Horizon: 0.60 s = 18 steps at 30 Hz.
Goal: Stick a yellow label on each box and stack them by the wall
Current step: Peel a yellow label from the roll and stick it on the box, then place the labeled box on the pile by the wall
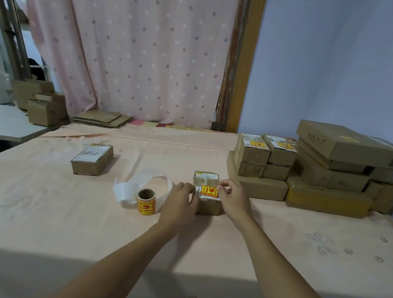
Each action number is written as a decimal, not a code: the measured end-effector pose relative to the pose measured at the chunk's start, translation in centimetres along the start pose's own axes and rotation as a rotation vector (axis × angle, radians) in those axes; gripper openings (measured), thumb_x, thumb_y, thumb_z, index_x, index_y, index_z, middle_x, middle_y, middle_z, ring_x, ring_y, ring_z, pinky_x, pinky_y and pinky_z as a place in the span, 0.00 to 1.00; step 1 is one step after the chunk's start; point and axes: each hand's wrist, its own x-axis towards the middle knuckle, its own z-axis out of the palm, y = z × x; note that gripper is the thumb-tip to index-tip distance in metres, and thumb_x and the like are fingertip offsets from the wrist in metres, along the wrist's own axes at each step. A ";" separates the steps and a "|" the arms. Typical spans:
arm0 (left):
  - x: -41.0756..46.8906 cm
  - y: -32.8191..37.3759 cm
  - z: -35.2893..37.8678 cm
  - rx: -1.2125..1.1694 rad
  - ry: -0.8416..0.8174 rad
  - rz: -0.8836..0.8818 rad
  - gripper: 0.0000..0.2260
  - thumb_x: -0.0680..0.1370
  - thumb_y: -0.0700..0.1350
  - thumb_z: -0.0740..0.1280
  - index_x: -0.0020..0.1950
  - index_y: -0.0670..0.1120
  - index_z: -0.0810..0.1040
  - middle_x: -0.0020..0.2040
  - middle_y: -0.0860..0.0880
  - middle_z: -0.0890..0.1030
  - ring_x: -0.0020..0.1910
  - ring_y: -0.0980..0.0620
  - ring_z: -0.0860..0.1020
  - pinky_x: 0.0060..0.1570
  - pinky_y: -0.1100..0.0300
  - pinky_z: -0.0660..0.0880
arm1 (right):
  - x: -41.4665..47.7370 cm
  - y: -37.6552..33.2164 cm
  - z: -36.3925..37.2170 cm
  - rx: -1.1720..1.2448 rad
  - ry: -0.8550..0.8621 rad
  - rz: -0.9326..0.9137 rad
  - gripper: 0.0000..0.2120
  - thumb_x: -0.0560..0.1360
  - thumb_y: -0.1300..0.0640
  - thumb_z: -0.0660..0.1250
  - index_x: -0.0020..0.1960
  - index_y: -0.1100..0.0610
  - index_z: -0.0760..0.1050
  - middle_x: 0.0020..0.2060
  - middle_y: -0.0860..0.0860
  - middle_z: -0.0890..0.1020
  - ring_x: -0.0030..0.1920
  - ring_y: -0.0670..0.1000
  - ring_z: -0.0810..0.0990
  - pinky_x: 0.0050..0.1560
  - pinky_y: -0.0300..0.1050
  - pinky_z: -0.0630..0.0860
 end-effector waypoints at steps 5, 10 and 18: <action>-0.7 0.7 -0.1 0.037 -0.065 -0.079 0.12 0.80 0.53 0.61 0.58 0.47 0.73 0.51 0.52 0.76 0.49 0.50 0.75 0.45 0.53 0.72 | -1.4 0.4 -0.1 0.132 -0.071 0.217 0.10 0.79 0.48 0.68 0.57 0.52 0.78 0.52 0.46 0.81 0.53 0.47 0.80 0.56 0.47 0.76; -0.8 0.3 0.4 -0.053 -0.102 -0.130 0.18 0.76 0.55 0.66 0.62 0.47 0.75 0.55 0.49 0.78 0.49 0.50 0.77 0.41 0.57 0.68 | -2.4 0.9 0.2 0.242 -0.106 0.256 0.07 0.75 0.47 0.72 0.51 0.47 0.79 0.50 0.45 0.84 0.53 0.47 0.82 0.60 0.53 0.79; -1.8 0.4 -1.3 -0.290 -0.030 -0.083 0.15 0.77 0.45 0.72 0.63 0.51 0.82 0.50 0.52 0.81 0.44 0.60 0.77 0.38 0.73 0.69 | -4.2 -1.1 -1.1 0.383 -0.077 0.166 0.10 0.74 0.53 0.76 0.55 0.52 0.84 0.49 0.45 0.87 0.55 0.47 0.84 0.60 0.49 0.80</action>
